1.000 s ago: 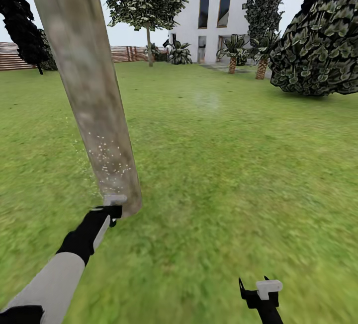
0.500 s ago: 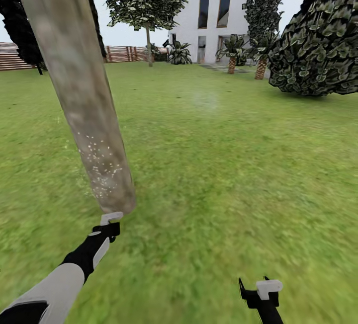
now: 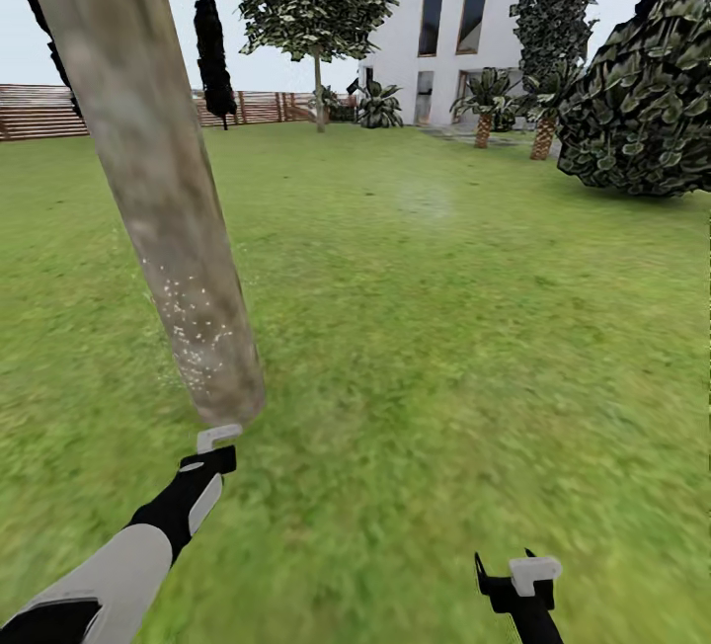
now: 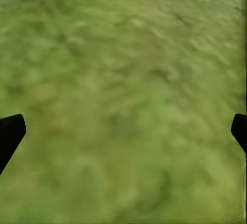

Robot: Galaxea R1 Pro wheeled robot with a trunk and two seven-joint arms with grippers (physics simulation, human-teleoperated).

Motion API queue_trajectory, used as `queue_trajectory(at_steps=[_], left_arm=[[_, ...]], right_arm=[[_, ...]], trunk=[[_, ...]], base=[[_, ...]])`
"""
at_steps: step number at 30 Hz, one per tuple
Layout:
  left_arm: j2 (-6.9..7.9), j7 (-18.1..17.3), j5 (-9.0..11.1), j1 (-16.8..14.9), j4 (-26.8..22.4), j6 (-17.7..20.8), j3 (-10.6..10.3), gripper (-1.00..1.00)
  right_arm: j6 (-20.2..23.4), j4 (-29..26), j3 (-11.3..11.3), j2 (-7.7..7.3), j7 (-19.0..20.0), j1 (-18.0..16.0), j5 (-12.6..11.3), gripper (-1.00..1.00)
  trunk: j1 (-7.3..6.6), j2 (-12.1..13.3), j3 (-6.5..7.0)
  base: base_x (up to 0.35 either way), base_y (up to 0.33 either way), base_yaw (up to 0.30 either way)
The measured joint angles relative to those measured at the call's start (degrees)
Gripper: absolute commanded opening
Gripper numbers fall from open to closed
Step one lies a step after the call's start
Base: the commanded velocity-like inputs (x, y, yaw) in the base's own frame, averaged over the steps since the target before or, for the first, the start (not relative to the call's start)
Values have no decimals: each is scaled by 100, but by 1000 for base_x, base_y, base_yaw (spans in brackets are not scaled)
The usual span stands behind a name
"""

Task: In the garden, pick up the pesticide atomizer on the floor and spray pesticide onto both trees until each tree trunk is fully covered.

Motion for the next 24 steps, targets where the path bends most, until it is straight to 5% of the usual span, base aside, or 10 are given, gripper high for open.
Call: queue_trajectory(at_steps=[5, 17, 24], left_arm=[[11, 15, 15, 0, -9, 7, 2, -100], [14, 53, 43, 0, -9, 1, 3, -100], [14, 53, 40, 0, -9, 1, 10, -100]], right_arm=[[0, 1, 0, 0, 1, 0, 0, 100], [0, 1, 0, 1, 1, 0, 0, 100], [0, 1, 0, 2, 1, 0, 0, 100]], trunk=[[0, 0, 0], [0, 0, 0], [0, 0, 0]], base=[[75, -267, 35], [165, -252, 261], [147, -251, 31]])
